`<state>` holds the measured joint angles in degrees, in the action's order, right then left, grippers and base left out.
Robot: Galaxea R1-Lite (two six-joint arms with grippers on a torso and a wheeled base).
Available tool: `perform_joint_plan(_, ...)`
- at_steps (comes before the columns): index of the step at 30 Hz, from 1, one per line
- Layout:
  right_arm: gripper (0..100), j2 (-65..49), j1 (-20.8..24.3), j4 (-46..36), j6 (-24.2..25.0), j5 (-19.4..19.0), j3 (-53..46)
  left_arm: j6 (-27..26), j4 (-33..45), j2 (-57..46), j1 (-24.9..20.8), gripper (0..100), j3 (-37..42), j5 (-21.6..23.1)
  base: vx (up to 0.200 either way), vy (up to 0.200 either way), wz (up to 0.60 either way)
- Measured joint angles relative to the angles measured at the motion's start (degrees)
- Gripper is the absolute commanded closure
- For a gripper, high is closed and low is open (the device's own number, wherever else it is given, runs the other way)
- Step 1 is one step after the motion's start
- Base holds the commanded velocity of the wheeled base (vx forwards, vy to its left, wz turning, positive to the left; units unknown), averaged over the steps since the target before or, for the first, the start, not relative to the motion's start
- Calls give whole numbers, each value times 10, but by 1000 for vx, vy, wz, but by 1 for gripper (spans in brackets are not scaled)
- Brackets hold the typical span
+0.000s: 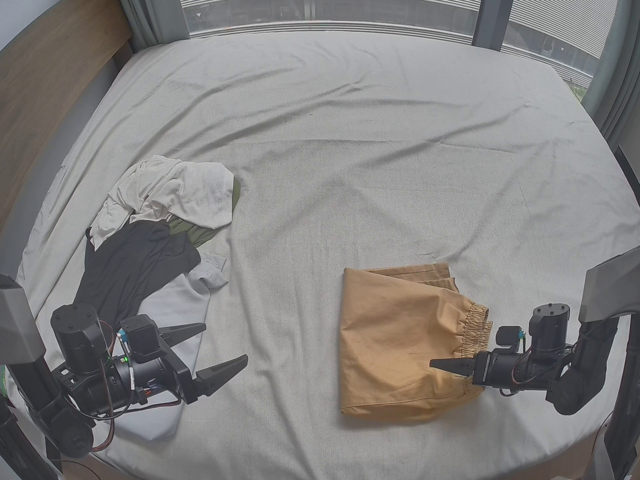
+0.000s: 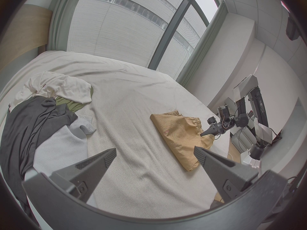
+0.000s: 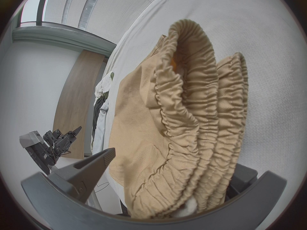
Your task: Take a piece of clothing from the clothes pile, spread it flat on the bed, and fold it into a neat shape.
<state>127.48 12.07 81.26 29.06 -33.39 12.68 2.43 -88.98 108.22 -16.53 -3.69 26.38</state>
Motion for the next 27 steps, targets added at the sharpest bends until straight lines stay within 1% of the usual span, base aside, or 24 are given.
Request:
perform_joint_plan(7, 0, 31, 2, 47, 14, -1, -2, 0, 0, -1, -1, 0, 0, 0, 0, 0, 0)
perform_joint_plan(8, 100, 33, 3, 52, 17, -1, -2, 0, 0, -1, -2, 0, 0, 0, 0, 0, 0)
perform_joint_plan(20, 100, 40, 7, 65, 26, -3, -3, 0, 0, -2, -1, 0, 0, 0, 0, 0, 0)
perform_joint_plan(27, 100, 20, 13, 67, 27, -8, -13, 1, 0, -2, -3, 0, 0, 0, 0, 0, 0)
